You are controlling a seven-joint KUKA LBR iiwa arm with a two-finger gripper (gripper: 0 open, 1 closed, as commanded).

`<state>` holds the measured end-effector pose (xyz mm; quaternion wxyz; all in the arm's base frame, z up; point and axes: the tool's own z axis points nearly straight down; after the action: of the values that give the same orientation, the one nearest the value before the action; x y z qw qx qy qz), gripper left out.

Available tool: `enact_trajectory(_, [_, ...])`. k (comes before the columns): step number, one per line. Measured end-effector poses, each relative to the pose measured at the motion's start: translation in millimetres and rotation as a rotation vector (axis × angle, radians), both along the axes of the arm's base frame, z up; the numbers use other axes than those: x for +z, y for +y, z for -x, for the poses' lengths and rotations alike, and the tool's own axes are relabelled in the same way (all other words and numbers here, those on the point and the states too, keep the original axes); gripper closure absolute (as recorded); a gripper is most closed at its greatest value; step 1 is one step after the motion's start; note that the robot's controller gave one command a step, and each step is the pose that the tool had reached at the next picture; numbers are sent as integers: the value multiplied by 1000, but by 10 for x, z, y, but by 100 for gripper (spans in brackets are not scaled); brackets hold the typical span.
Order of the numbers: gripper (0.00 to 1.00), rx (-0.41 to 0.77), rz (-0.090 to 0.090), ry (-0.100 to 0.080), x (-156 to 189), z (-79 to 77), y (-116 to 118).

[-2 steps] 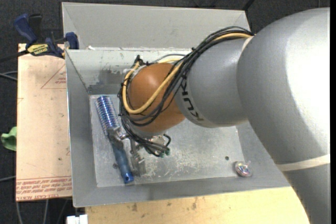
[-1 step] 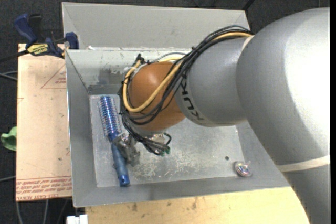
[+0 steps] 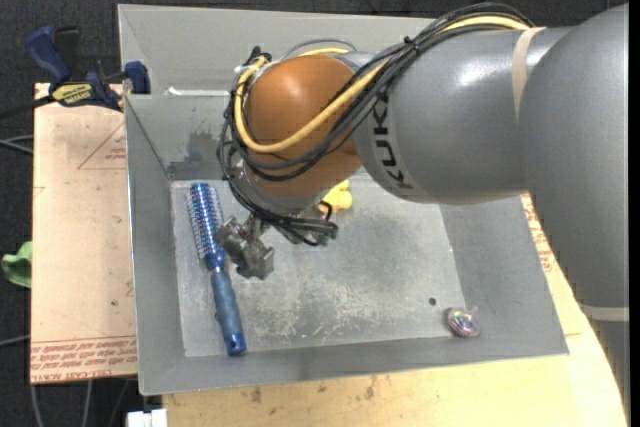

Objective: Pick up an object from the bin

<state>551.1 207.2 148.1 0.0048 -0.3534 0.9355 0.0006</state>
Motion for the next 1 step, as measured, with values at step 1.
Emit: enact_trajectory(1, [0,-1,1,7,-26,17,-5])
